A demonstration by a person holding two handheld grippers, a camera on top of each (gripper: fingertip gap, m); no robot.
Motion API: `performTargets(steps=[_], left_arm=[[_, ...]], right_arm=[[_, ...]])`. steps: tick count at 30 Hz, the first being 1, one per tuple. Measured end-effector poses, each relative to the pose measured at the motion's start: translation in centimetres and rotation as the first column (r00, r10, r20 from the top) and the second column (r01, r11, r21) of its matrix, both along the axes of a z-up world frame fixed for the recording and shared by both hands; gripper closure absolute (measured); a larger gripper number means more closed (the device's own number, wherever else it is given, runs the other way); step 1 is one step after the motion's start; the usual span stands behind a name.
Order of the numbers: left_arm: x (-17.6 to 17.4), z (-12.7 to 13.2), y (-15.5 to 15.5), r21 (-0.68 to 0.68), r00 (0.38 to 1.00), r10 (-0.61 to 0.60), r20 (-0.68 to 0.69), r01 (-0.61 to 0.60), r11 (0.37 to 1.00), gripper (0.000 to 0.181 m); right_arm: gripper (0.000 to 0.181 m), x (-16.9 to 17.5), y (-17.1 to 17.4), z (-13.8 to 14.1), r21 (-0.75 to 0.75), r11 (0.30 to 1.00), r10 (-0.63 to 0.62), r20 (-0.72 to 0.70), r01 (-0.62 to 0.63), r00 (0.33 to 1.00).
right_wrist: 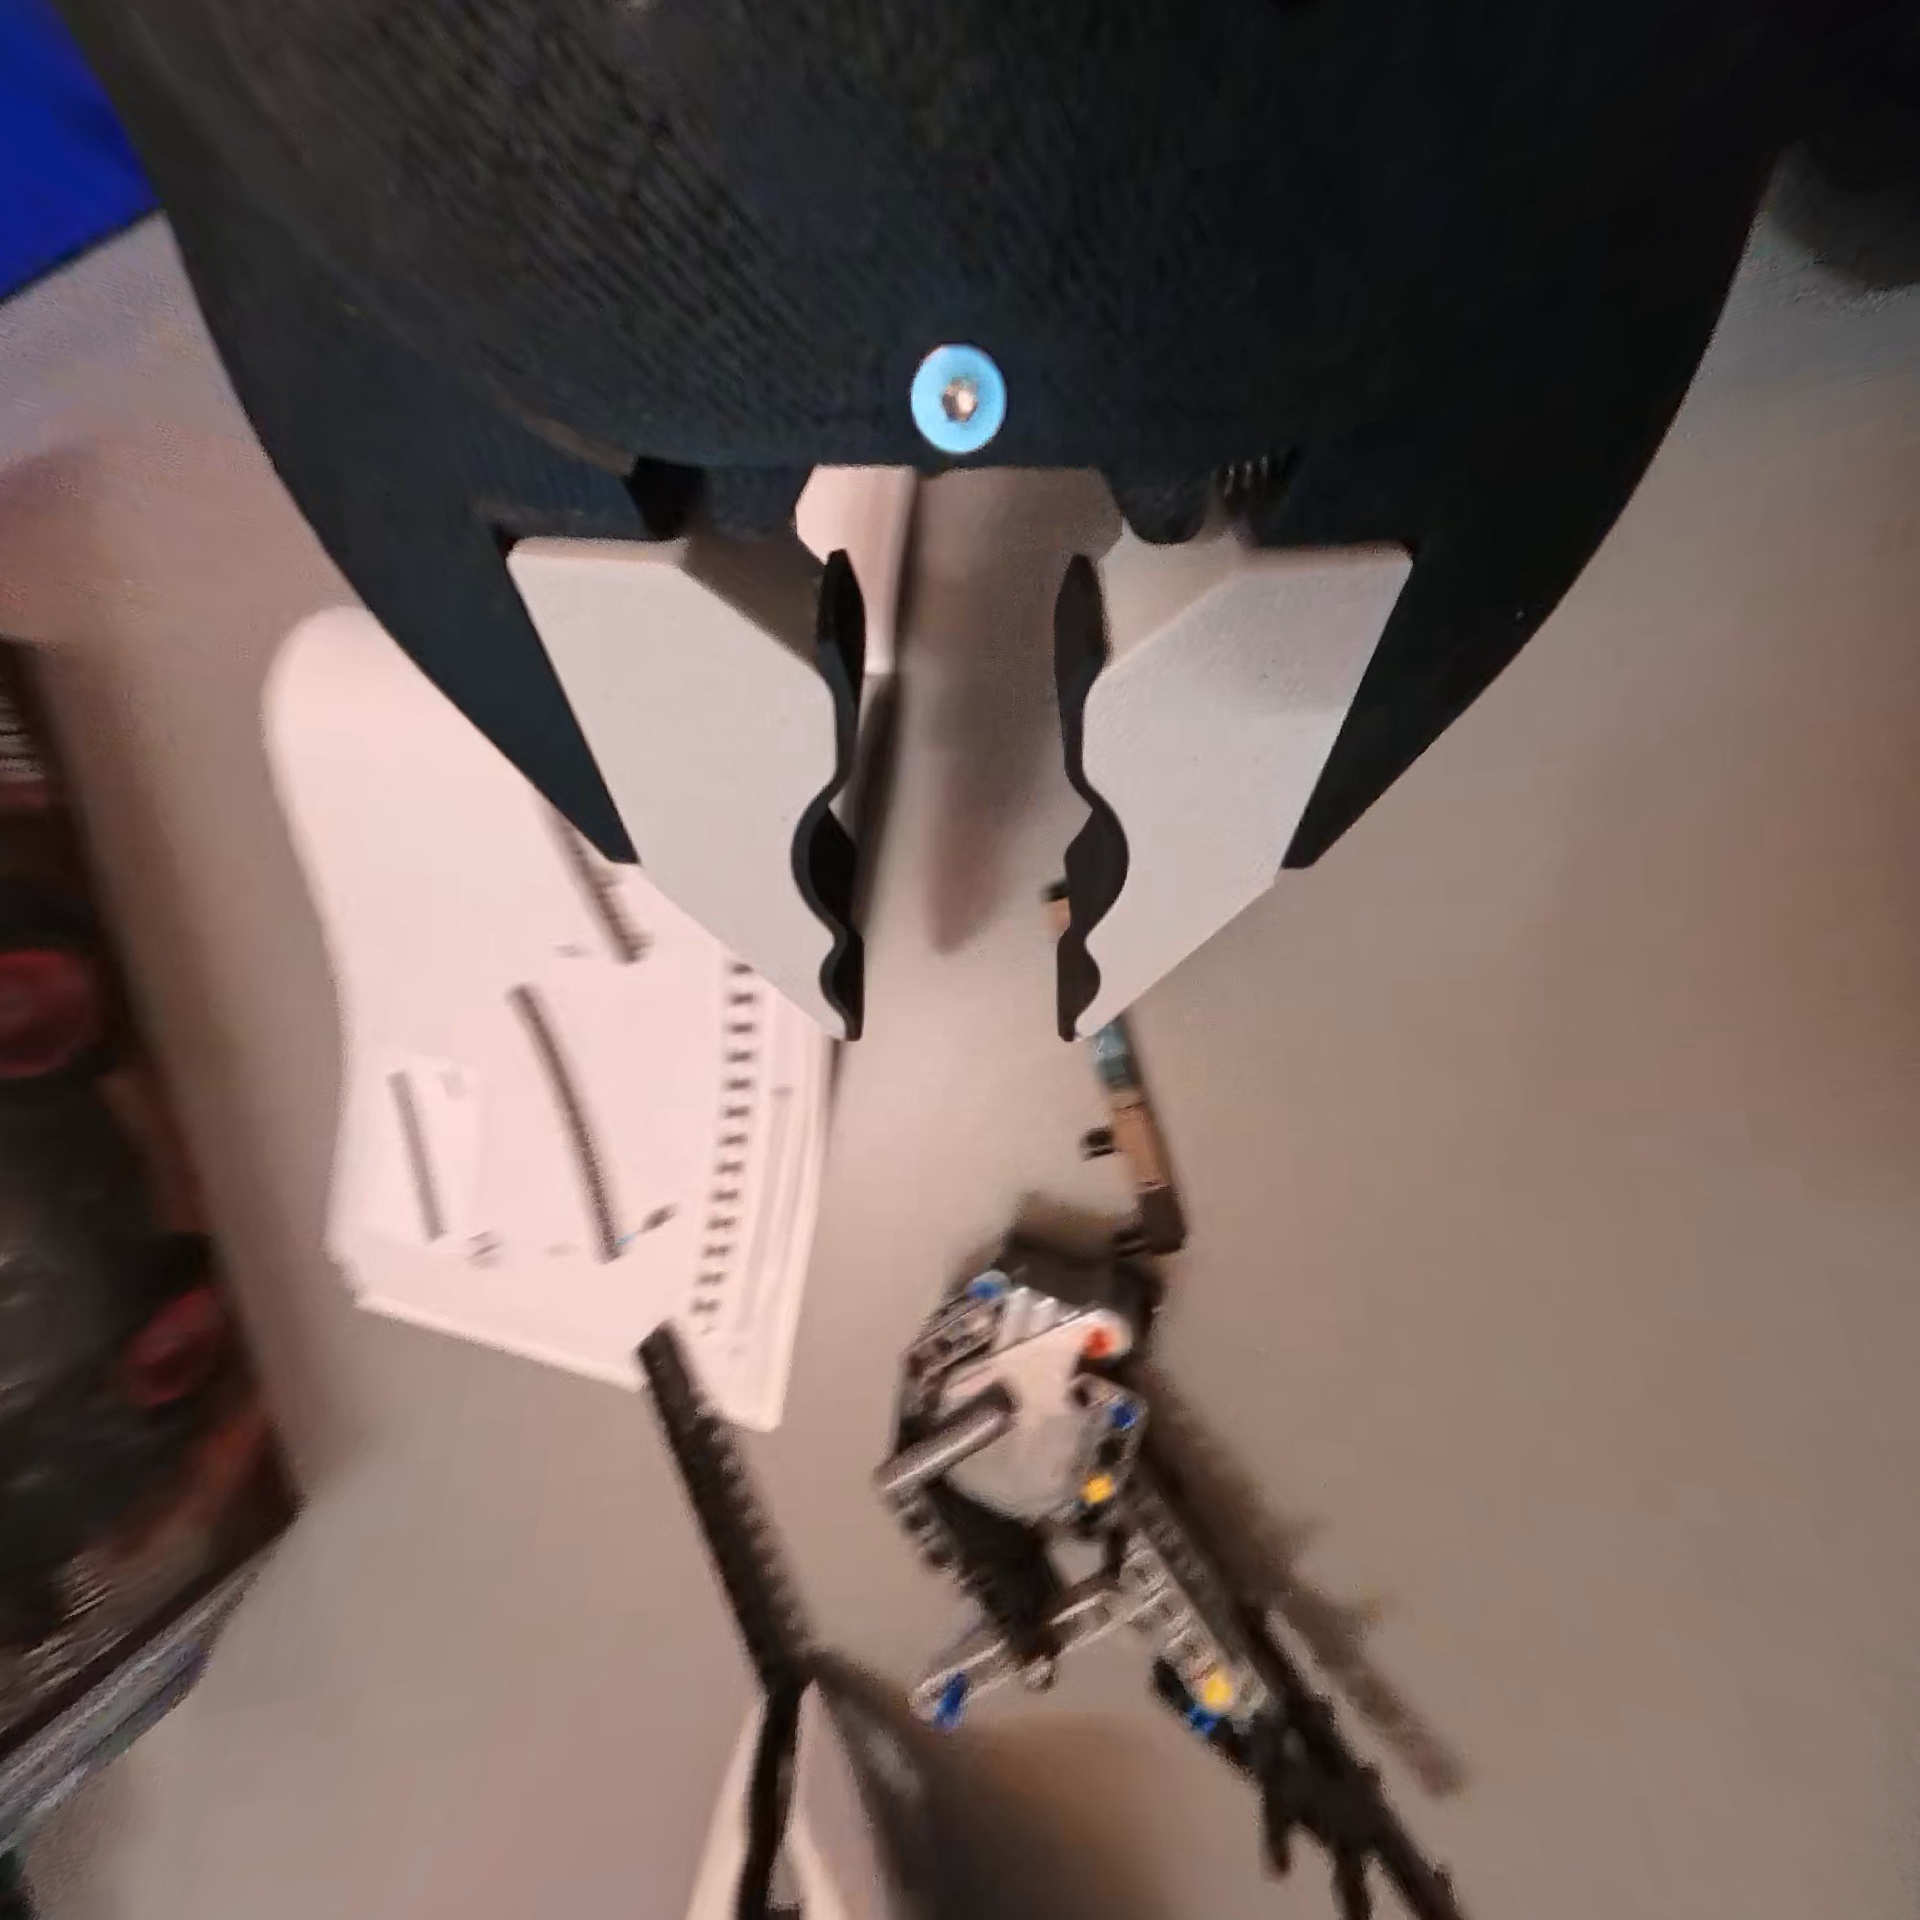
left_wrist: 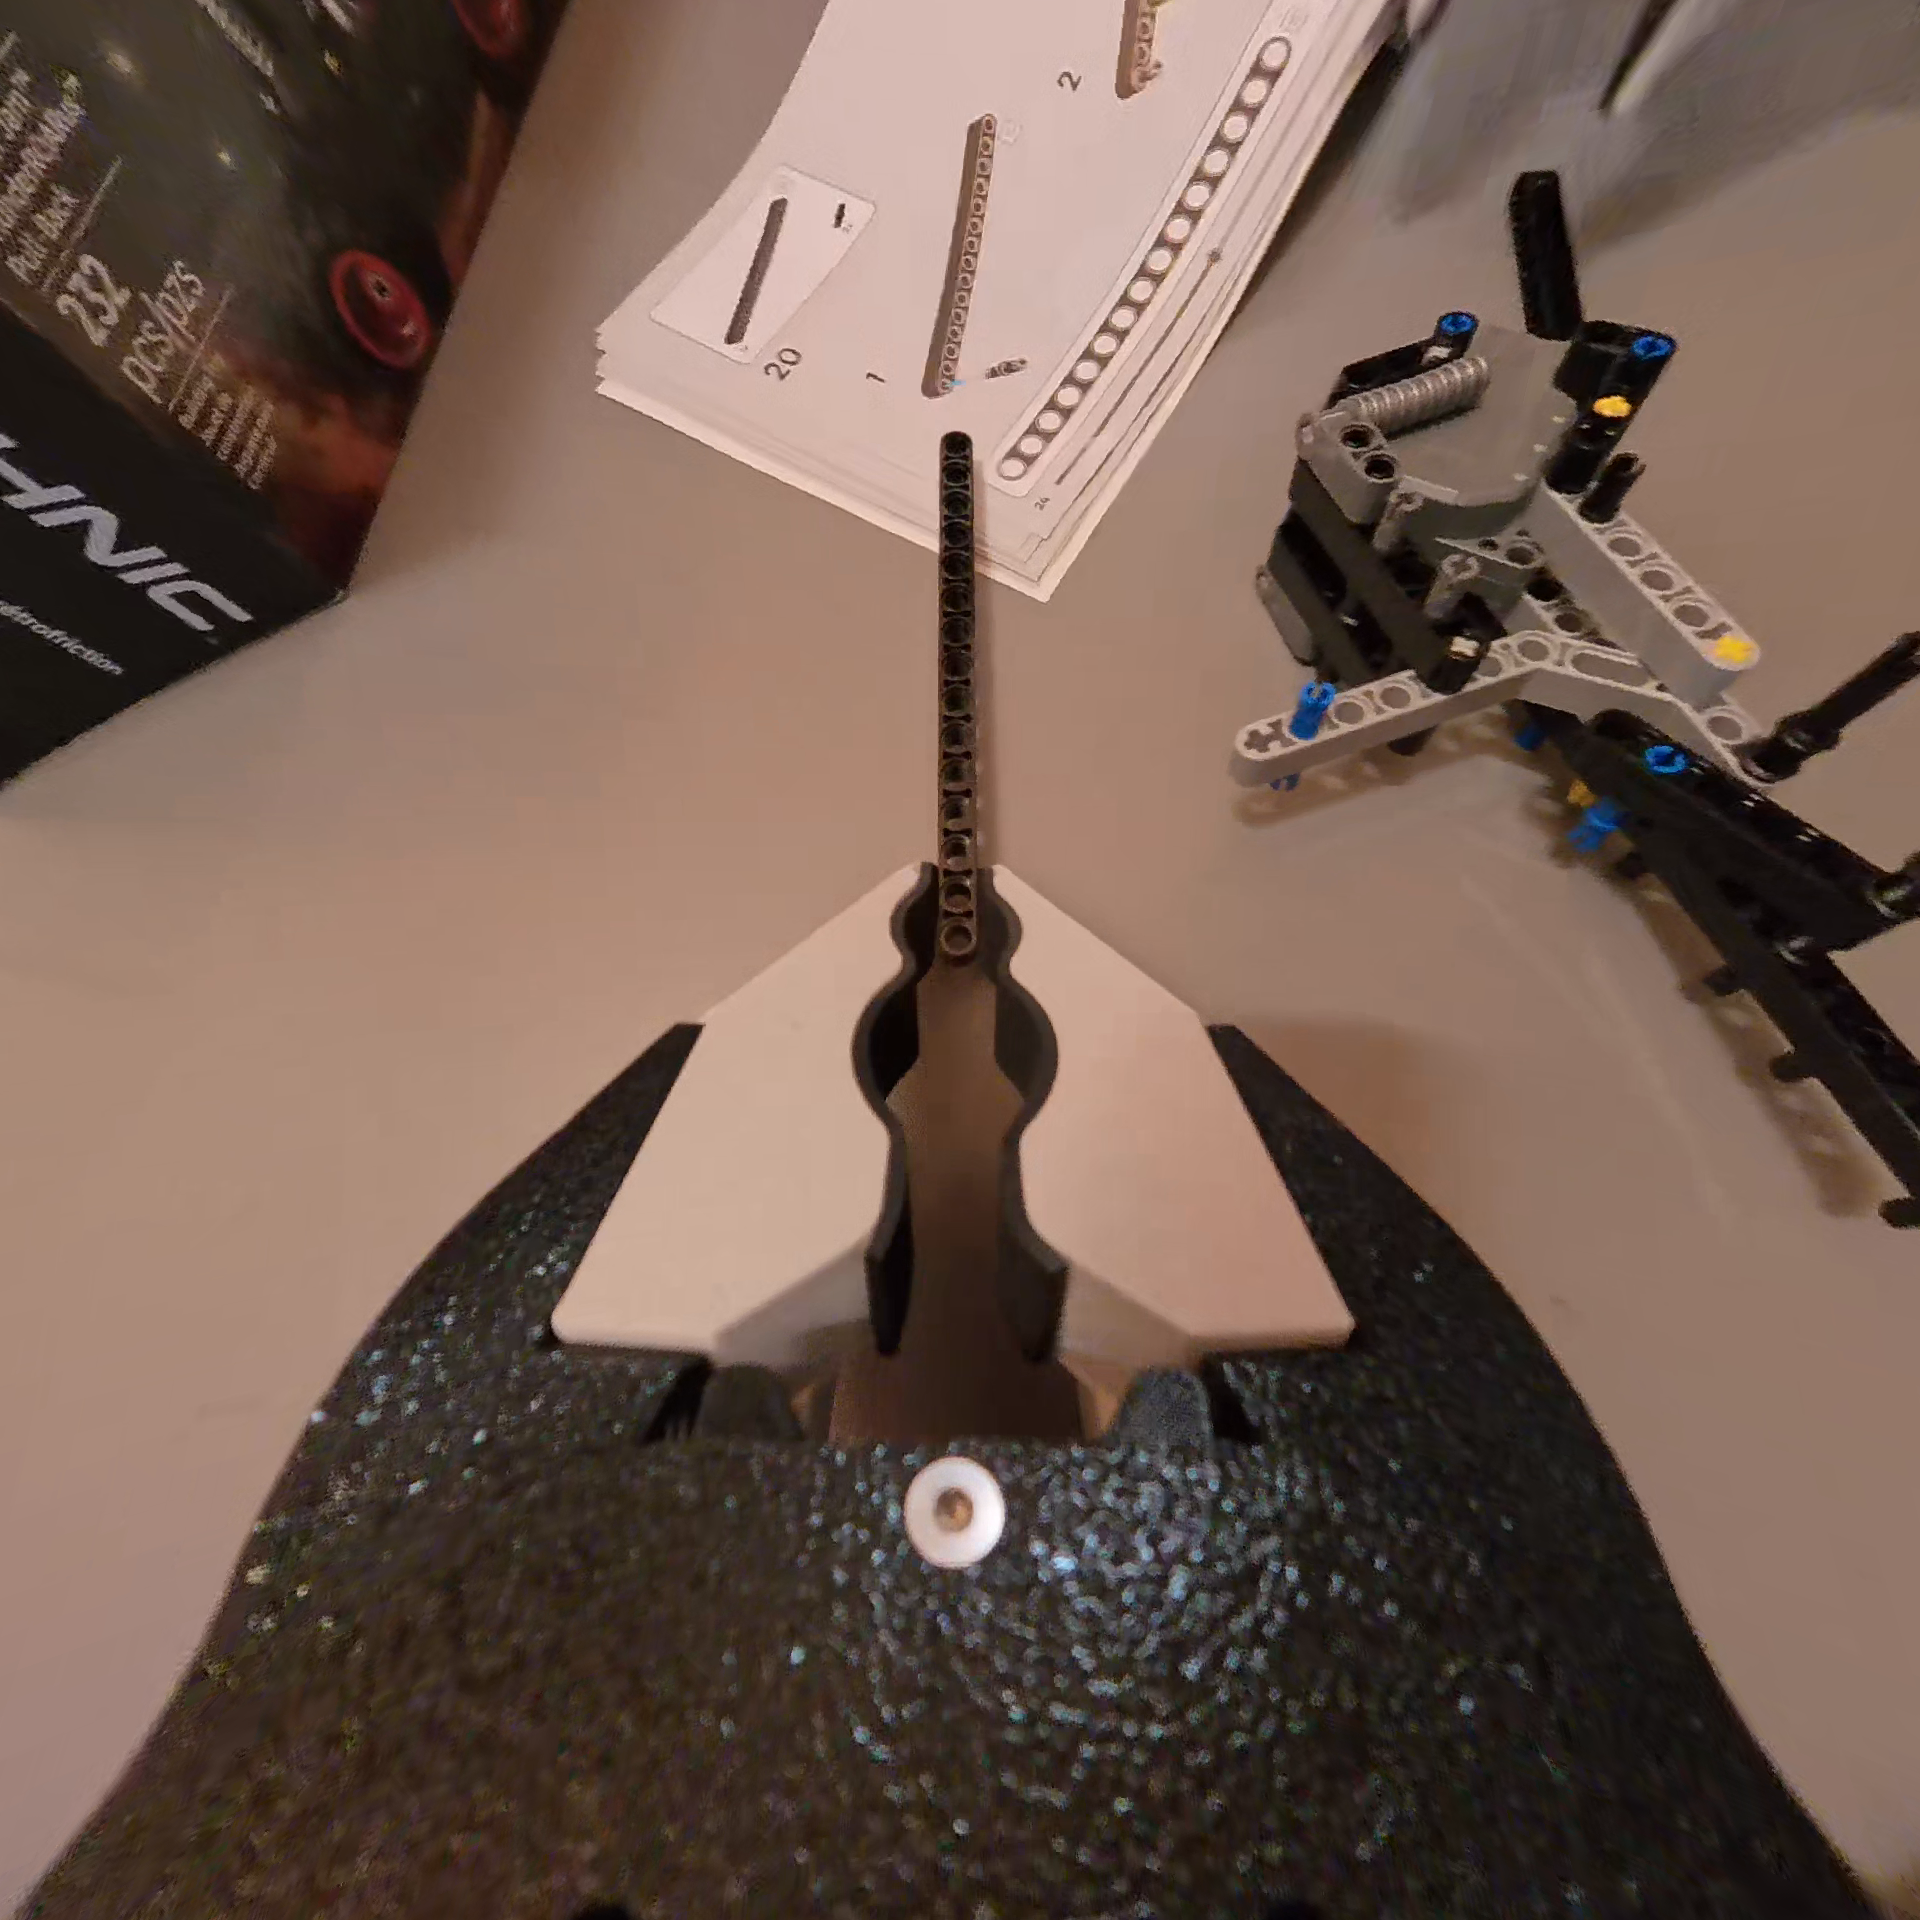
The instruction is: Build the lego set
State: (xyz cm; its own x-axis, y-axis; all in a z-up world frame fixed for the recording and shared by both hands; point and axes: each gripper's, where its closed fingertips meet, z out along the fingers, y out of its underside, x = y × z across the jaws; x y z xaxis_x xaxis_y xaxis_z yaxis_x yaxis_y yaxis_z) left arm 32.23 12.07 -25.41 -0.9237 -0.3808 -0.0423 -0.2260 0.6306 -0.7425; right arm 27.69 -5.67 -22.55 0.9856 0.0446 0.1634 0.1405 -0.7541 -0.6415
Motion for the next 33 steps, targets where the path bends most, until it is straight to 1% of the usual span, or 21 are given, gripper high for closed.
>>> performTargets(steps=[1,3,4,5,6,8,9,10,11,14,15,16,17,18,20,22,23,25,27,31,33], left_arm=[[-0.3,0.0,0.0,-0.006,1.0,-0.012,-0.015,0.012,1.0,0.176],[-0.4,-0.3,0.1,0.004,0.999,-0.017,-0.029,0.017,1.0,0.176],[-0.4,-0.5,0.3,0.019,0.999,-0.01,-0.032,0.01,1.0,0.176],[-0.5,-0.6,0.4,0.018,0.999,-0.009,-0.043,0.01,1.0,0.176],[-0.6,-0.6,0.4,0.014,0.998,-0.013,-0.058,0.014,1.0,0.176],[-0.7,-0.6,0.4,0.009,0.998,-0.011,-0.059,0.012,1.0,0.176],[-0.7,-0.6,0.5,0.008,0.998,-0.011,-0.061,0.011,1.0,0.176],[-0.9,-0.6,0.6,0.006,0.998,-0.012,-0.067,0.012,1.0,0.176],[-1.0,-0.6,0.7,0.004,0.997,-0.013,-0.074,0.013,1.0,0.176],[-1.5,-0.6,1.0,-0.016,0.996,0.004,-0.091,-0.006,1.0,0.176],[-1.5,-0.6,1.1,-0.023,0.996,0.021,-0.089,-0.023,0.999,0.171],[-1.6,-0.5,1.1,-0.031,0.995,0.035,-0.089,-0.038,0.999,0.162],[-1.7,-0.3,1.2,-0.047,0.995,0.044,-0.093,-0.048,0.998,0.157],[-1.9,0.2,1.1,-0.077,0.994,0.047,-0.095,-0.054,0.996,0.155],[-1.9,1.5,1.1,-0.154,0.994,0.071,-0.088,-0.084,0.985,0.152],[-2.2,3.4,1.1,-0.237,0.992,0.098,-0.077,-0.114,0.965,0.149],[-2.5,4.5,0.9,-0.276,0.992,0.104,-0.069,-0.119,0.954,0.147],[-3.9,6.7,0.5,-0.339,0.994,0.101,-0.05,-0.112,0.934,0.144],[-5.9,8.7,-0.6,-0.376,0.997,0.072,-0.029,-0.078,0.923,0.145],[-9.1,11.2,-3.6,-0.362,0.999,0.021,0.036,-0.006,0.932,0.146],[-10.1,12.3,-5.3,-0.358,0.998,-0.008,0.069,0.032,0.933,0.146]], right_arm=[[0.147,-1.0,-0.2,-0.9,-0.002,1.0,-0.014,0.002,0.014,1.0],[0.148,-2.2,-0.4,-2.3,-0.015,0.999,-0.047,0.038,0.048,0.998],[0.149,-2.2,-0.4,-2.8,-0.021,0.998,-0.064,0.079,0.066,0.995],[0.152,-2.0,0.1,-2.6,0.029,0.996,-0.083,0.11,0.08,0.99],[0.15,-2.0,0.2,-2.6,0.052,0.994,-0.104,0.119,0.098,0.987],[0.159,-2.4,0.2,-2.8,0.08,0.99,-0.125,0.072,0.119,0.99],[0.166,-2.7,0.3,-2.9,0.086,0.99,-0.114,0.05,0.109,0.992],[0.172,-3.0,0.3,-3.0,0.092,0.991,-0.101,0.043,0.097,0.994],[0.174,-3.1,0.3,-3.0,0.1,0.991,-0.093,0.059,0.087,0.994],[0.174,-3.2,0.3,-2.9,0.117,0.989,-0.103,0.152,0.086,0.983],[0.175,-3.2,0.3,-2.9,0.116,0.99,-0.102,0.214,0.079,0.972],[0.175,-3.2,0.3,-2.8,0.107,0.992,-0.095,0.289,0.067,0.952],[0.176,-2.9,0.1,-2.8,0.082,0.995,-0.088,0.389,0.061,0.917],[0.176,-2.5,-0.2,-2.7,0.043,0.997,-0.076,0.507,0.063,0.859],[0.176,-1.8,-0.6,-1.8,-0.003,0.996,-0.059,0.713,0.087,0.699],[0.176,-1.7,-0.7,0.0,0.026,0.994,-0.078,0.843,0.105,0.532],[0.176,-2.0,-0.7,0.8,0.047,0.993,-0.093,0.875,0.108,0.474],[0.176,-2.9,-0.6,2.1,0.086,0.992,-0.118,0.906,0.097,0.407],[0.176,-4.1,-0.1,4.0,0.111,0.993,-0.119,0.948,0.043,0.295],[0.176,-5.0,1.7,6.5,0.084,0.997,-0.083,0.988,0.001,0.127],[0.176,-5.2,3.2,7.3,0.058,0.998,-0.056,0.996,-0.036,0.076]])
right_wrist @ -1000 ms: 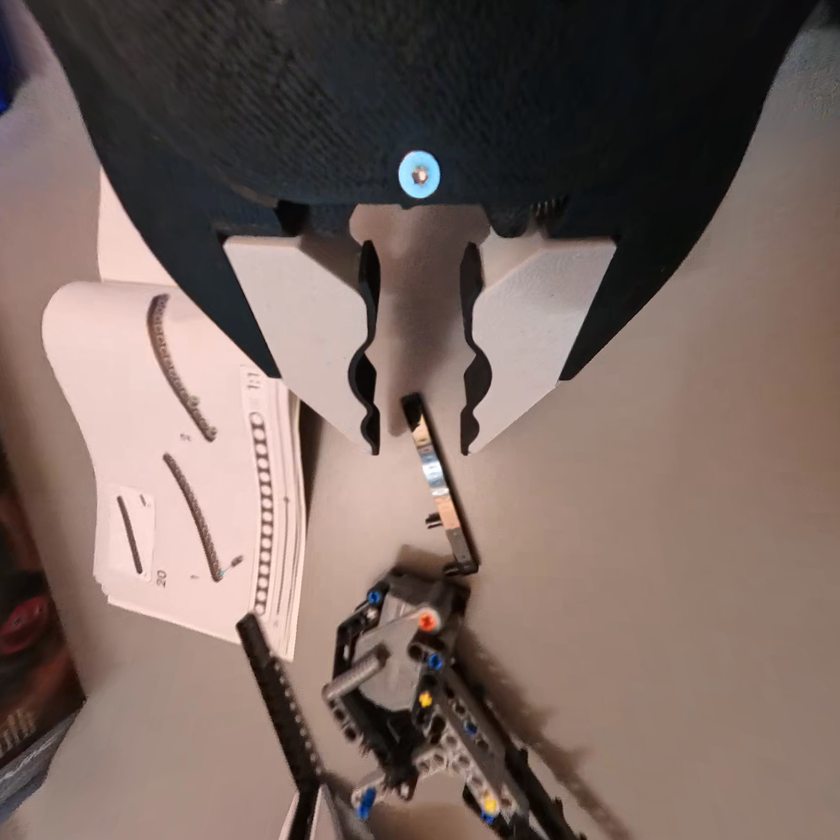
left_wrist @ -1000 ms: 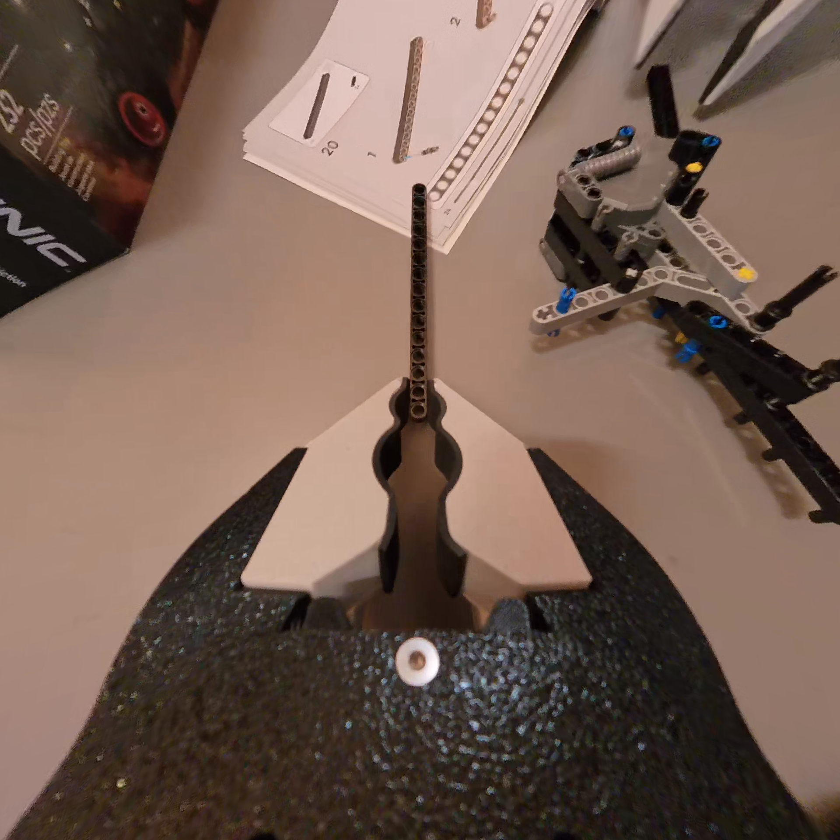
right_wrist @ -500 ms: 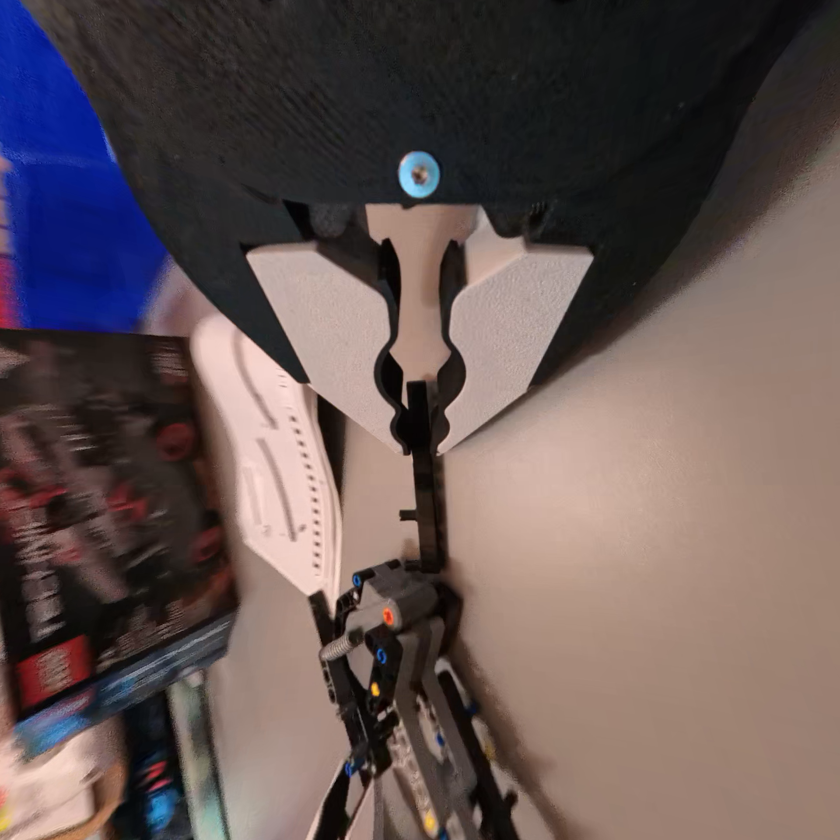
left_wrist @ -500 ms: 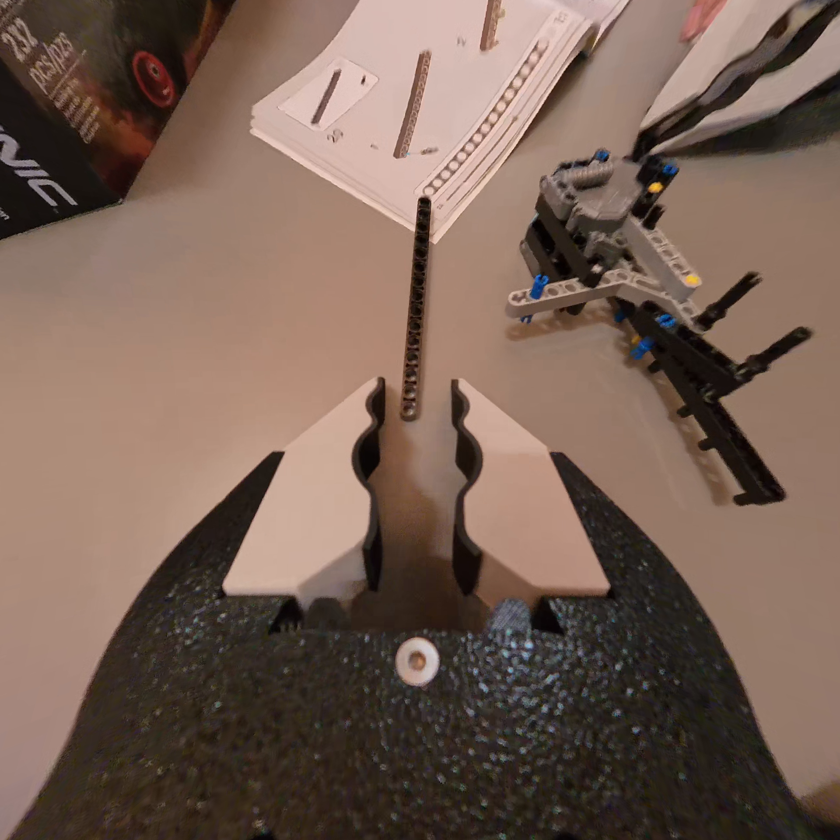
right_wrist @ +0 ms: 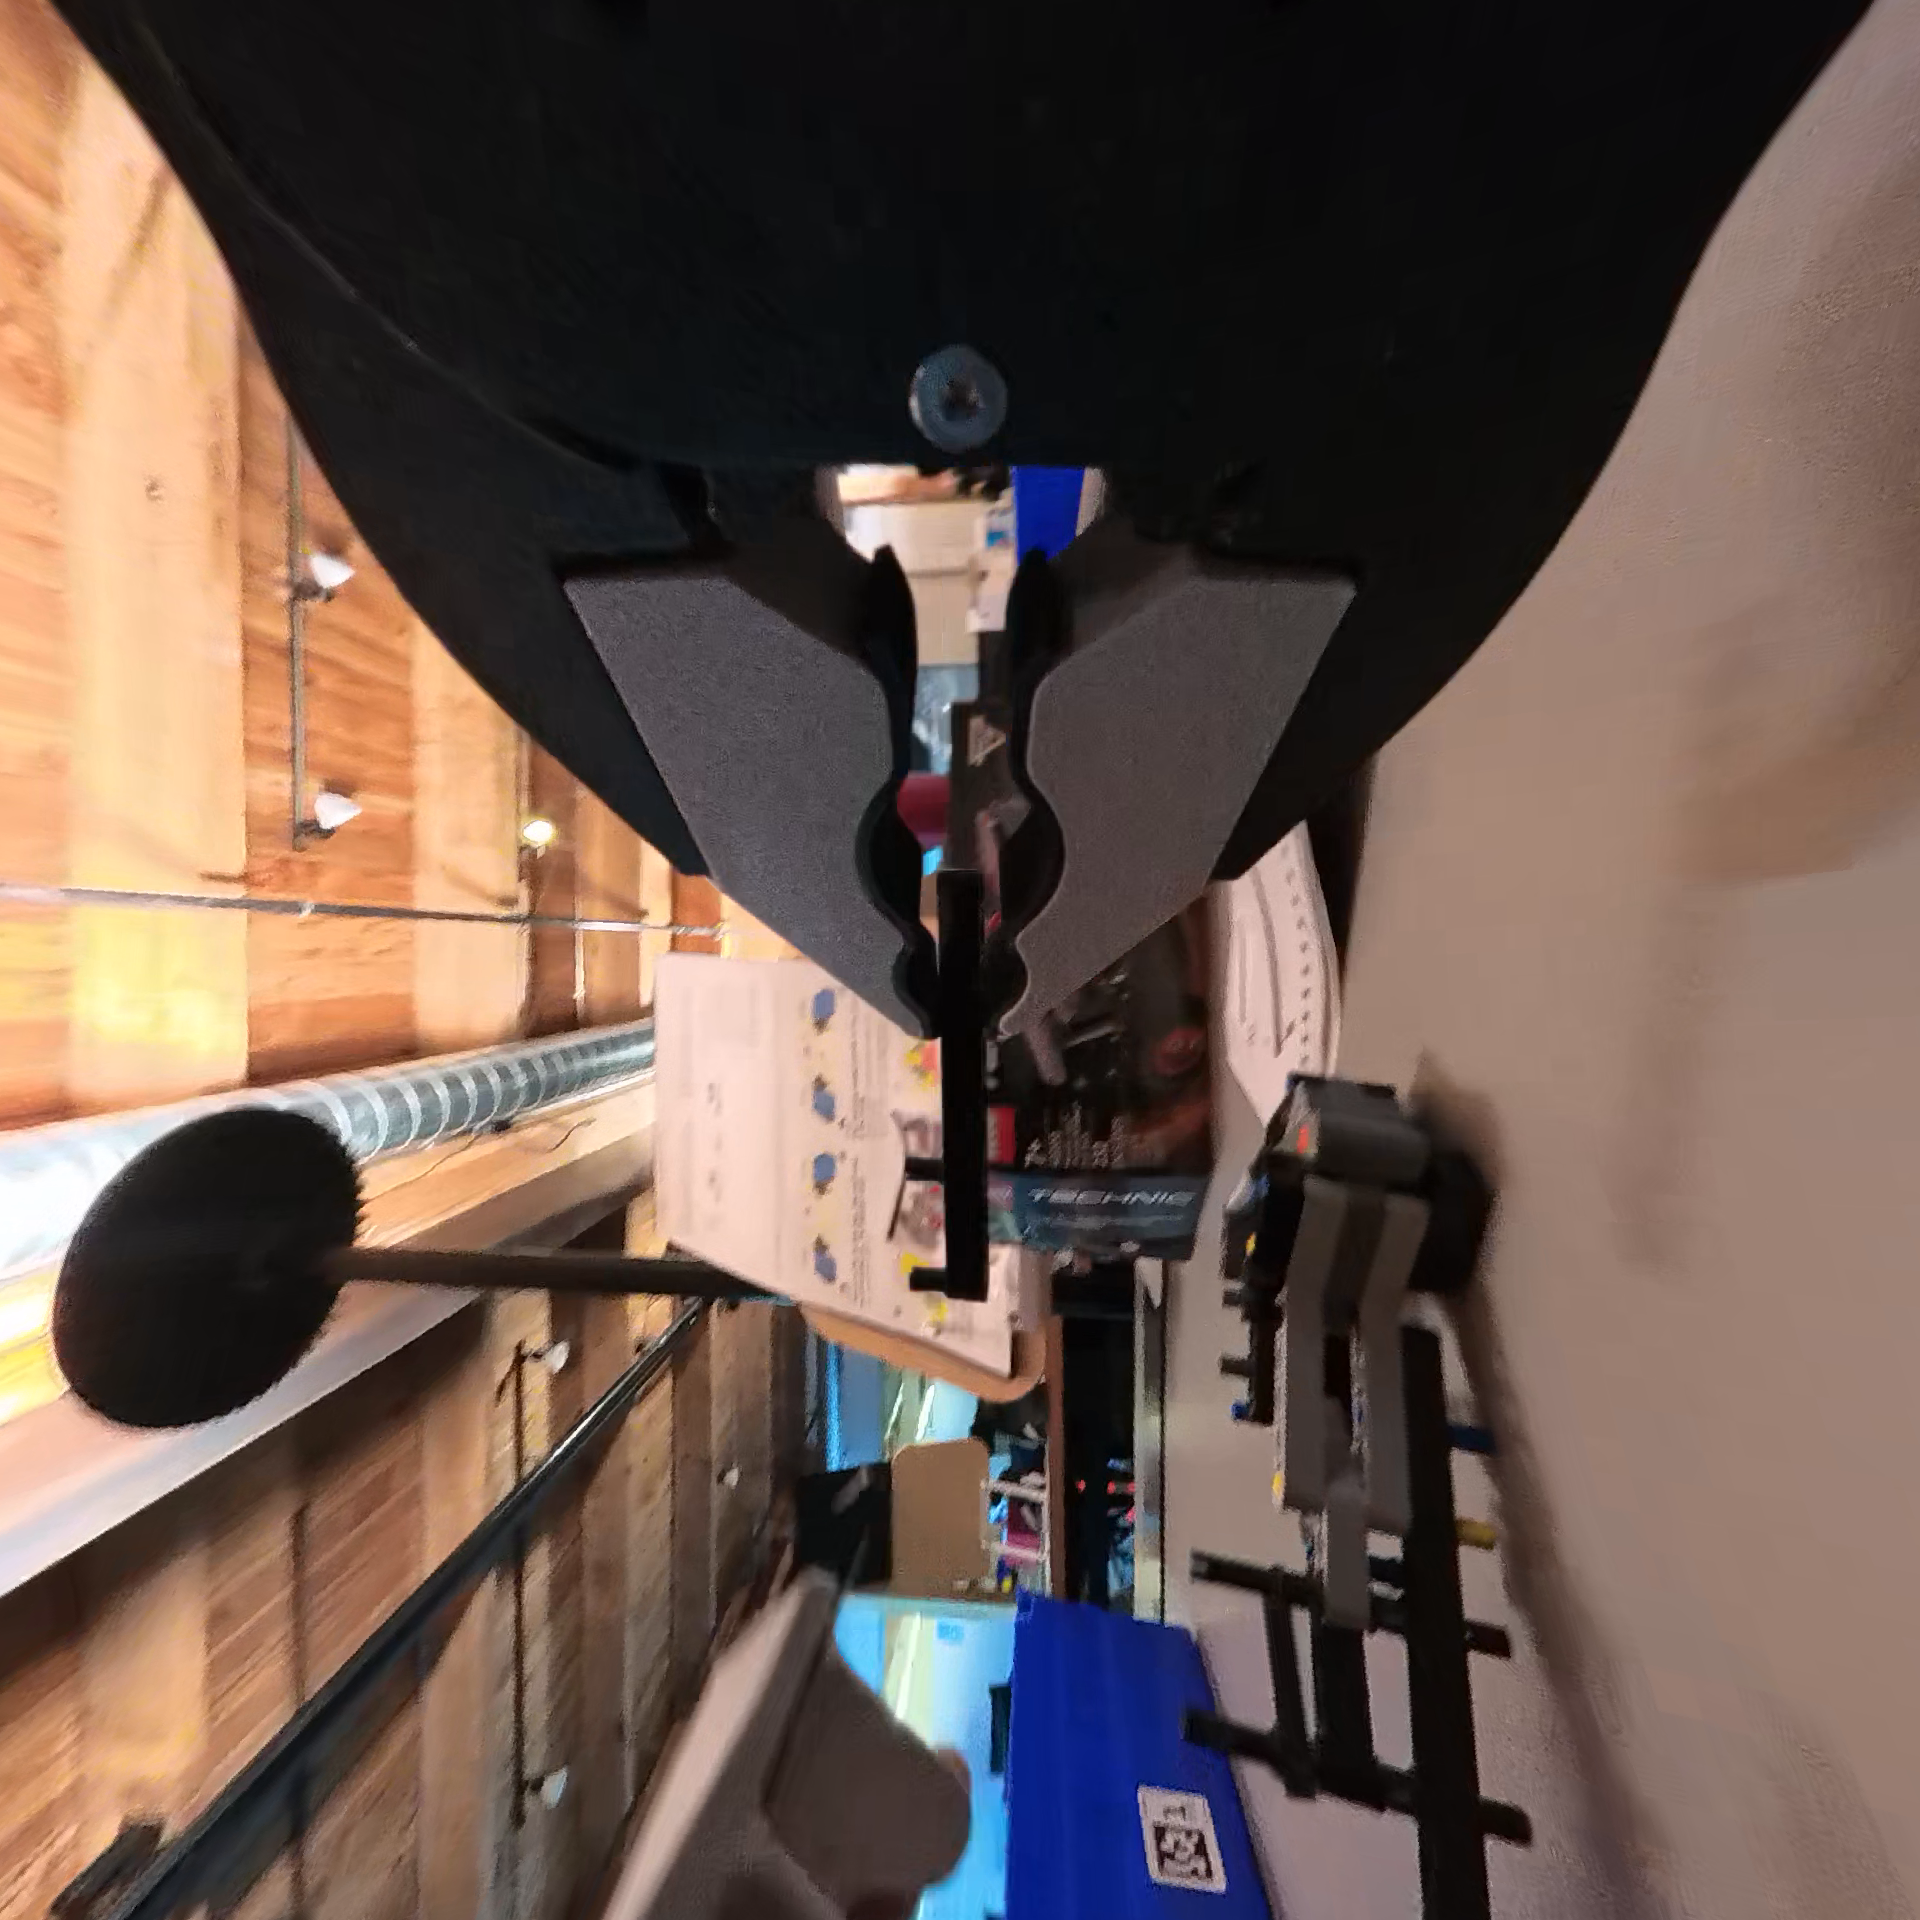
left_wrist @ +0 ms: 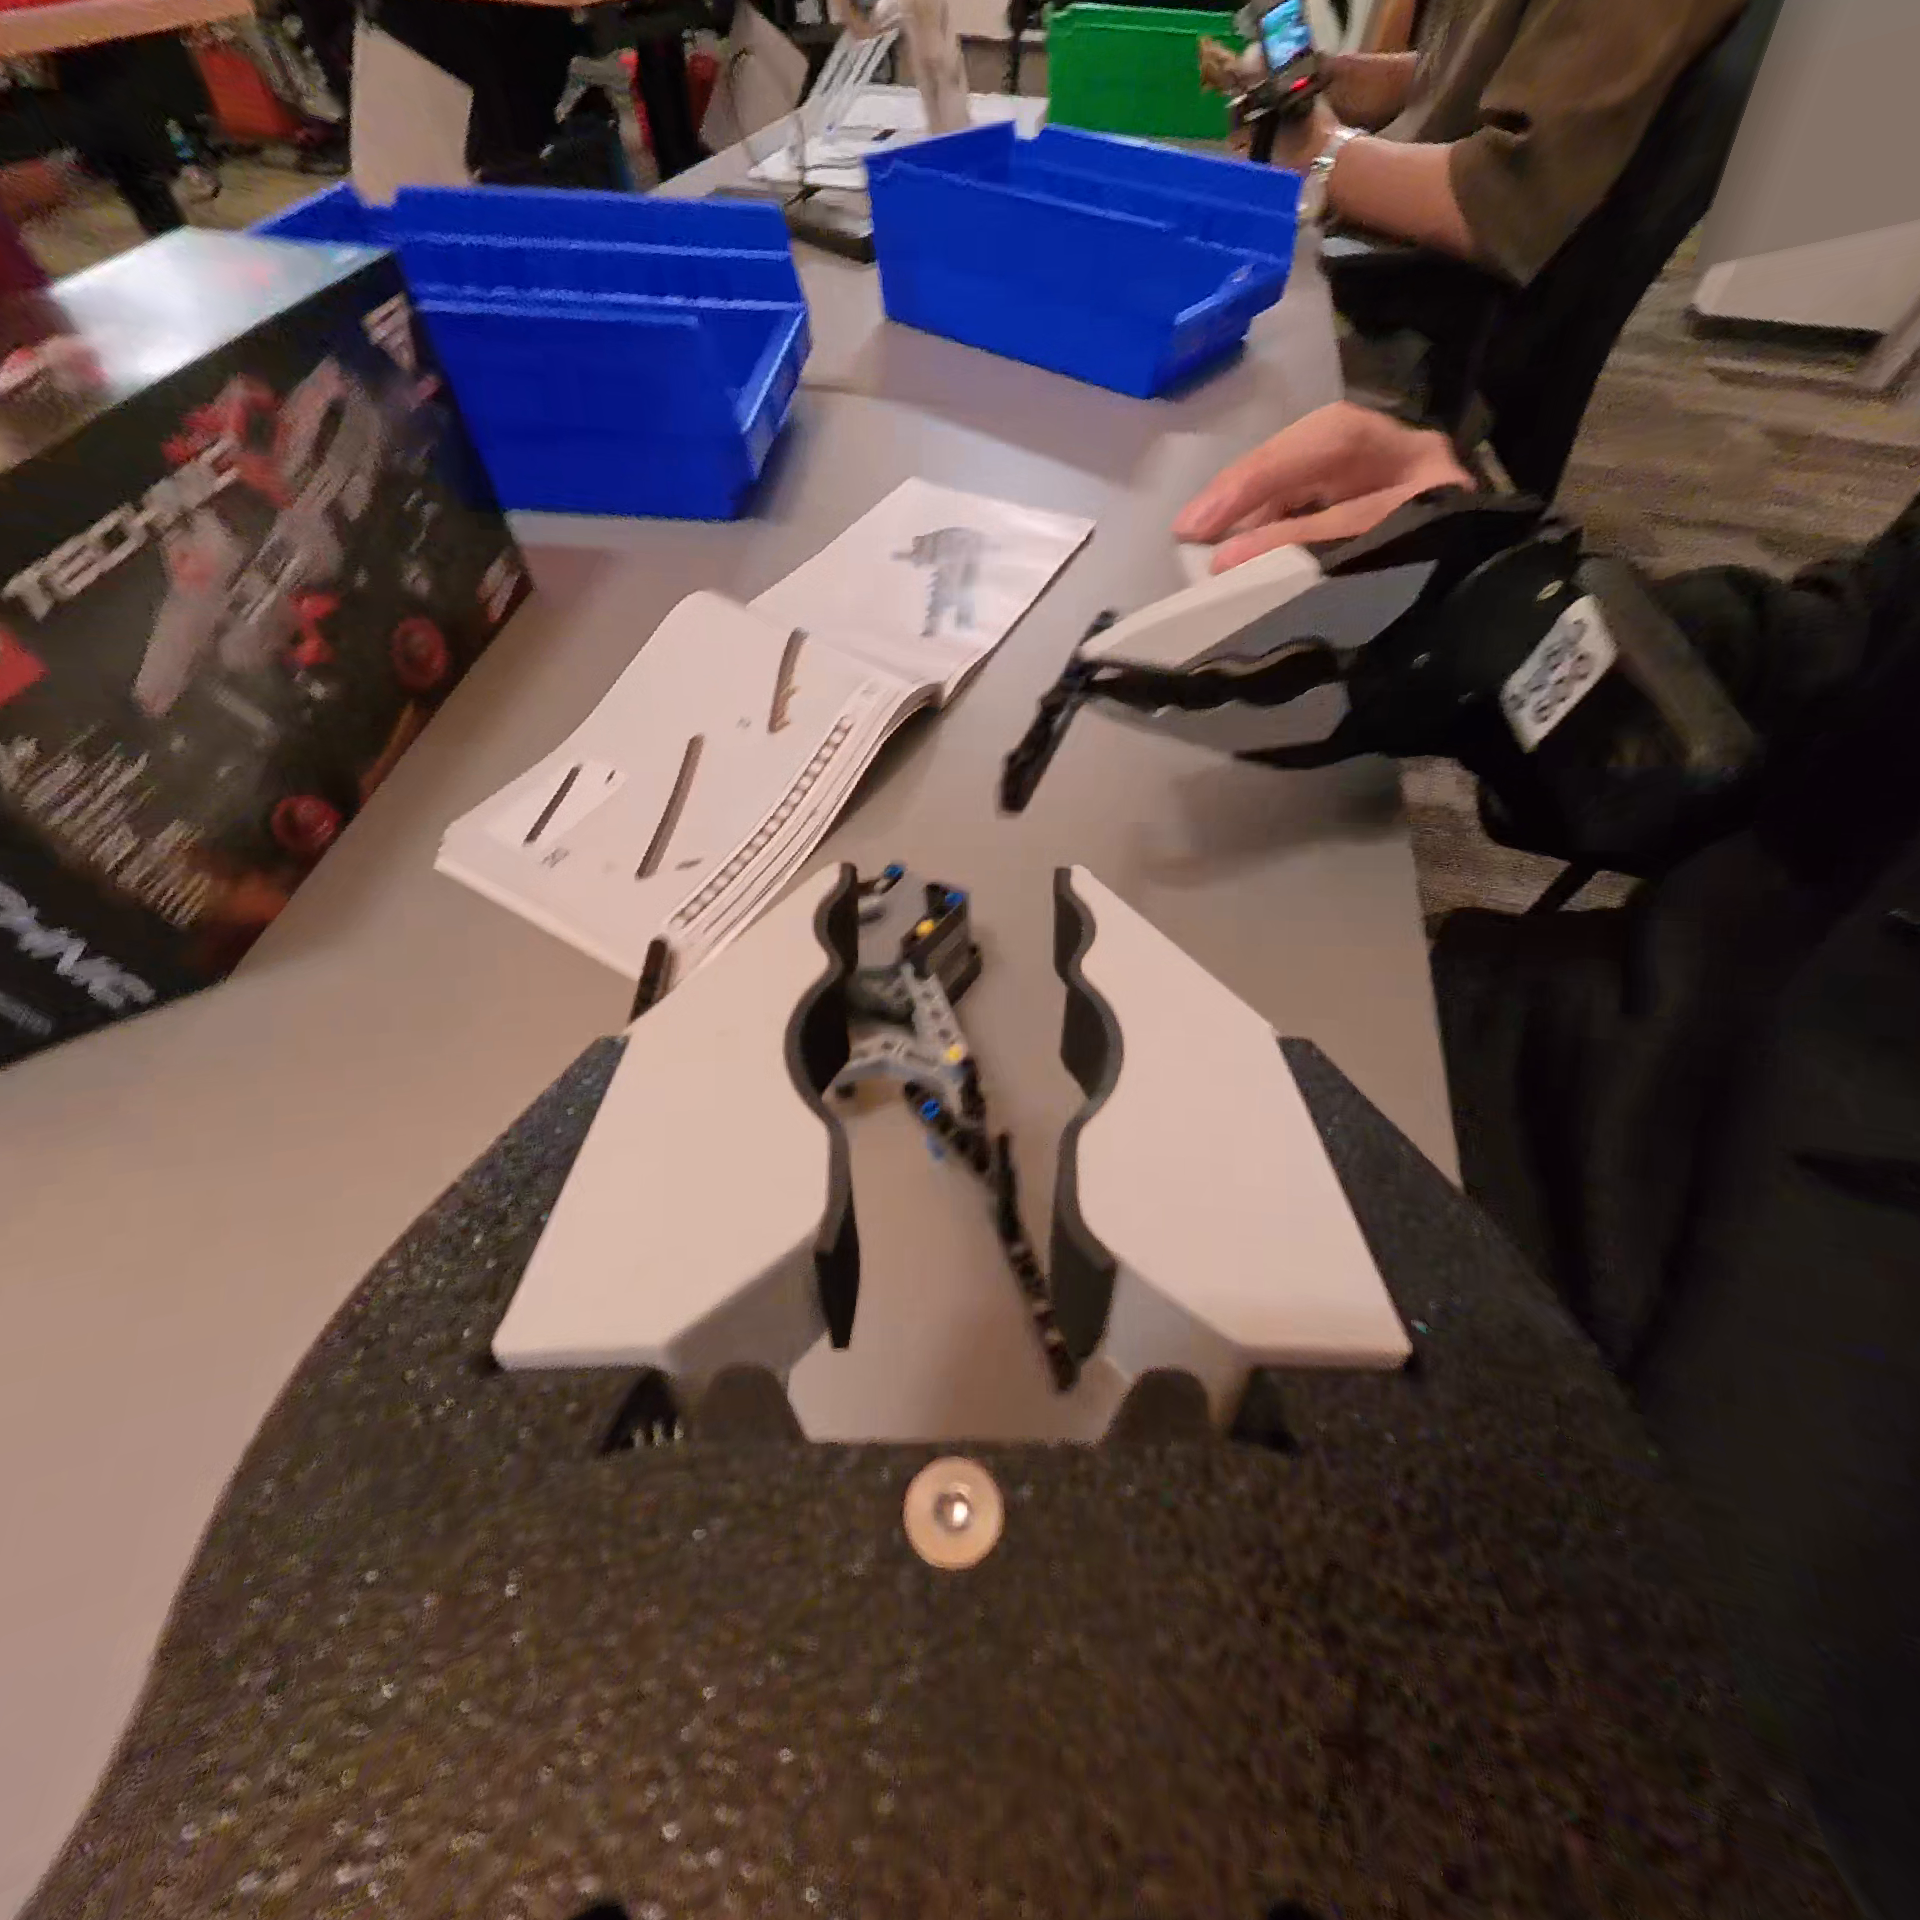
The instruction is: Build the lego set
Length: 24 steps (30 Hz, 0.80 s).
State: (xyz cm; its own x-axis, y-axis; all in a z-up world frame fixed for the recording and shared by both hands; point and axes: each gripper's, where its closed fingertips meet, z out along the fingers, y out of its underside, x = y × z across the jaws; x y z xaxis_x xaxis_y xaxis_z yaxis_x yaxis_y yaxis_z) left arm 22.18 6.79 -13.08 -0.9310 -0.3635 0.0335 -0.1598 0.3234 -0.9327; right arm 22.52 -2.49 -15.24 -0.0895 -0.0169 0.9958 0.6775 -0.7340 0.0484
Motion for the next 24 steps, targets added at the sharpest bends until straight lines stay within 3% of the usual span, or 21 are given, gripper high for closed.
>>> performTargets(steps=[4,9,13,16,18,20,21,24], left_arm=[[-0.9,0.8,-2.3,0.038,0.996,-0.077,0.049,0.075,0.996,0.148],[-1.2,-0.1,-2.6,0.121,0.986,-0.138,0.097,0.126,0.985,0.156],[-1.1,0.4,-2.9,0.078,0.982,-0.129,0.141,0.119,0.99,0.175],[-0.9,-0.3,-2.6,0.112,0.974,-0.133,0.185,0.114,0.987,0.177],[-0.2,-0.7,-2.0,0.153,0.954,-0.12,0.275,0.08,0.985,0.176],[0.2,-0.7,-1.5,0.151,0.942,-0.106,0.318,0.06,0.987,0.176],[0.3,-0.4,-1.4,0.129,0.941,-0.099,0.323,0.06,0.99,0.176],[-0.4,0.5,-1.4,0.065,0.936,-0.134,0.326,0.119,0.991,0.176]], right_arm=[[0.176,-0.4,2.5,1.7,-0.014,0.998,0.07,0.082,-0.069,0.994],[0.176,-0.8,3.6,3.0,0.005,0.995,0.098,0.113,-0.099,0.989],[0.176,-0.9,4.0,3.0,0.024,0.994,0.1,0.103,-0.103,0.99],[0.176,-0.7,4.2,2.1,0.054,0.993,0.111,-0.019,-0.109,0.994],[0.158,-0.7,4.0,2.3,0.174,0.977,0.156,-0.181,-0.124,0.971],[0.14,0.0,3.1,3.0,0.385,0.92,0.24,-0.397,-0.076,0.886],[0.131,0.2,2.9,3.0,0.482,0.875,0.319,-0.506,-0.044,0.802],[0.121,-0.3,3.0,2.4,0.661,0.748,0.571,-0.685,0.056,0.452]])
